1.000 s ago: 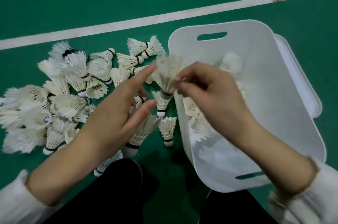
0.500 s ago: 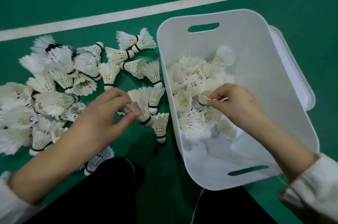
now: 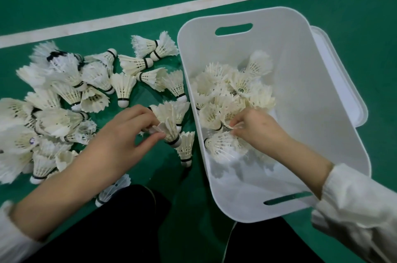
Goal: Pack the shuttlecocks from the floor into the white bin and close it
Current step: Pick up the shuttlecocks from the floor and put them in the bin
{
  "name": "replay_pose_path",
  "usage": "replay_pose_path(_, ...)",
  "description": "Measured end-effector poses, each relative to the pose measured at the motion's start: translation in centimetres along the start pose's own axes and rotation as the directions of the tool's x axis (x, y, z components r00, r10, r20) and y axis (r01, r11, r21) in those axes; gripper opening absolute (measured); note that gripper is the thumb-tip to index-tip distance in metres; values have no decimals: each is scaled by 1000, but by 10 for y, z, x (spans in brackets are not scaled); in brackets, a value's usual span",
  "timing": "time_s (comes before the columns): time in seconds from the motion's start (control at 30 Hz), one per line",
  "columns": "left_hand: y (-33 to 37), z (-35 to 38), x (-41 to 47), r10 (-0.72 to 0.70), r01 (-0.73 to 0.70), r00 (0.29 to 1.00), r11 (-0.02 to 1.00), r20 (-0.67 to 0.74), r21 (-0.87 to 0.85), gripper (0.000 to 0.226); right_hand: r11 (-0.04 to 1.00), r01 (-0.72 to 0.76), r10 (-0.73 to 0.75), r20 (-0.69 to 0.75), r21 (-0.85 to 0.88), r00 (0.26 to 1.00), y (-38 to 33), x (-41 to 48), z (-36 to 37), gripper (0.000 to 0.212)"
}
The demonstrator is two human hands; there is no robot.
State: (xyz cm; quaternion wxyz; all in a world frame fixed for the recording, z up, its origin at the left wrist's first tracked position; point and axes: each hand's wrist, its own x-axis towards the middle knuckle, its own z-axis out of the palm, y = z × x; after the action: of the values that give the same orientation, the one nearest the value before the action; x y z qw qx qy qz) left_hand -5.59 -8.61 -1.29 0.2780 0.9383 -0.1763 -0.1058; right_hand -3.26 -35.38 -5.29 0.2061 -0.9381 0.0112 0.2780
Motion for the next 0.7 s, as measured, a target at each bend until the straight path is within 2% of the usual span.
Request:
replay_pose_path(0.07,-1,1,1,9,-9,1000,1000,-13,6,35,997,36,-35,22,-66,999,0,-2,-1,31)
replay_pose_path(0.13,-1,1,2,34,-34,999,999,-34,11,36,996,29,-31,-14,-88,999,-5,-10,-12,36)
replay_pose_path(0.23,4,-7,6,85,-83,994,996,-74,31,36,992,125,-115,-293,15,949,-27,-32,-44,22)
replay_pose_path(0.3,11,-13,10,122,-121,988,993,-98,19,33,938,310,-223,-411,155,884,-53,-47,-61,18)
replay_pose_path(0.33,15,-17,11,137,-137,984,991,-111,5,30,894,414,-320,-403,171,857,-67,-51,-64,22)
replay_pose_path(0.4,25,-23,12,163,-166,976,986,-144,-4,23,812,568,-517,-284,135,808,-92,-55,-60,30)
replay_pose_path(0.47,30,-27,13,184,-185,967,983,-175,10,18,778,622,-602,-178,88,778,-107,-52,-49,32)
replay_pose_path(0.53,32,-32,13,167,-172,962,985,-214,-7,17,810,584,-568,-173,58,805,-114,-48,-46,28)
replay_pose_path(0.6,35,-40,10,92,-123,951,988,-296,-88,25,844,534,-510,-235,50,828,-116,-48,-50,16)
replay_pose_path(0.67,36,-47,7,-6,-70,918,982,-397,-177,36,857,492,-422,-341,153,840,-110,-51,-64,7)
replay_pose_path(0.7,34,-47,8,-65,-23,911,978,-407,-209,37,855,465,-346,-412,232,843,-103,-54,-74,11)
